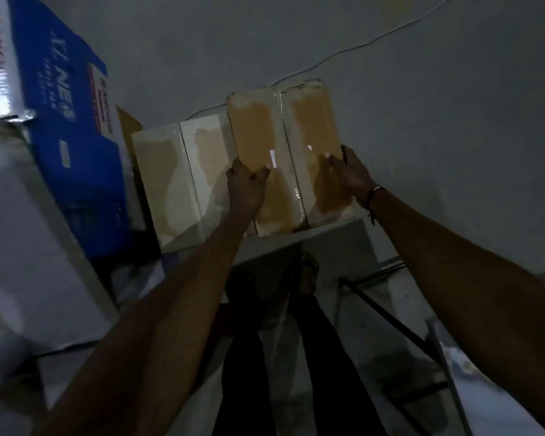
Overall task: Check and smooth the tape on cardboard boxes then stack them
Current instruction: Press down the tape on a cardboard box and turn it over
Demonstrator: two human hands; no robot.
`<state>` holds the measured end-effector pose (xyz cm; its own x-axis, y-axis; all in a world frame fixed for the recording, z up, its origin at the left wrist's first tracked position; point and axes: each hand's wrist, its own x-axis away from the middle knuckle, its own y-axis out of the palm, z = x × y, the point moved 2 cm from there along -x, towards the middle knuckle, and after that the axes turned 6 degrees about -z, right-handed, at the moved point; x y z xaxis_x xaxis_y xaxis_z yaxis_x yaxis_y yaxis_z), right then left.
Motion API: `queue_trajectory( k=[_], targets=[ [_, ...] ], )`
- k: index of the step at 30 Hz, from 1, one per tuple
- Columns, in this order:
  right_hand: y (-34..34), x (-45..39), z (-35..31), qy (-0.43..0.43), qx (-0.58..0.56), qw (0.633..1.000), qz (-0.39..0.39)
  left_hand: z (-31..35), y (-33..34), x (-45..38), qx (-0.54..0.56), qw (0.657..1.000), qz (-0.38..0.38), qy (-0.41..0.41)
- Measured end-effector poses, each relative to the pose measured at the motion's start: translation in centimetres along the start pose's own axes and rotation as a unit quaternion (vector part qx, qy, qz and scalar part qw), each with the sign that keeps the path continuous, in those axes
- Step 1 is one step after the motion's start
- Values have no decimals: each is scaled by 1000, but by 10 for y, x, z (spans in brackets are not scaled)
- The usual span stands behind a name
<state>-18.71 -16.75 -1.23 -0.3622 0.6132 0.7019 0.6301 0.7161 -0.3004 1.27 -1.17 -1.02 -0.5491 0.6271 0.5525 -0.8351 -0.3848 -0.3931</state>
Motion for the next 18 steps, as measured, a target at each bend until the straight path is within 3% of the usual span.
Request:
queue_trajectory(
  k=[11,18],
  targets=[
    [-1,0,4,-12,-86,996,-1,6,-1,0,-19,998,50,16],
    [-22,60,-33,-27,-83,996,31,61,-27,37,-15,997,44,56]
  ],
)
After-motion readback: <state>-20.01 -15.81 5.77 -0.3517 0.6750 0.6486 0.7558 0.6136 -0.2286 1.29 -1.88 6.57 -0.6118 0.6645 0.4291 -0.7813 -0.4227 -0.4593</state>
